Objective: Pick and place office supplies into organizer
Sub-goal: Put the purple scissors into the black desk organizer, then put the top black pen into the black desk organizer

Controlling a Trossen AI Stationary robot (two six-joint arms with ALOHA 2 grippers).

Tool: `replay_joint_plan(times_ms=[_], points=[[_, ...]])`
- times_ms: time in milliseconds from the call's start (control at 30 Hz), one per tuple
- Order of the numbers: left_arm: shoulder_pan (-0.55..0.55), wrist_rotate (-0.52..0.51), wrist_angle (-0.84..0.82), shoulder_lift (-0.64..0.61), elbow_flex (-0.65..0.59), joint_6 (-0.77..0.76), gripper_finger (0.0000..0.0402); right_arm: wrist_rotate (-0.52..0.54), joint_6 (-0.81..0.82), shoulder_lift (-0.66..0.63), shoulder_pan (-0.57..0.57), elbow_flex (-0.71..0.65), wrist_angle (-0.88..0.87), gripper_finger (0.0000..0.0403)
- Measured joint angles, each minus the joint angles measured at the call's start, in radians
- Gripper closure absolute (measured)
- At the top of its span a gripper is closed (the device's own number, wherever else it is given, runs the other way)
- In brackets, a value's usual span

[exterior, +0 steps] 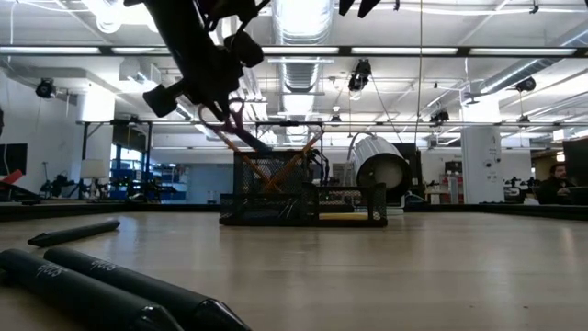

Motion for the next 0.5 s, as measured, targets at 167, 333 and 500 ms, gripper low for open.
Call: replay_joint_plan(times_ms=[167, 333, 500], points=[[-0.02, 0.005, -0.004, 0.05, 0.0, -0.032, 0.0356, 0.0, -0.001, 0.0, 0.0, 0.0, 0.0, 0.0184], [-0.056, 0.005, -0.008, 0.092, -0.002, -0.118, 0.0294, -0.027, 0.003, 0.0, 0.0, 0.0, 0.0, 0.0184], [-0.12, -0.055, -0.005, 0.085, 0.0, -0.212, 0.0253, -0.071, 0.011, 0.0, 0.002, 0.0, 0.0, 0.0184]])
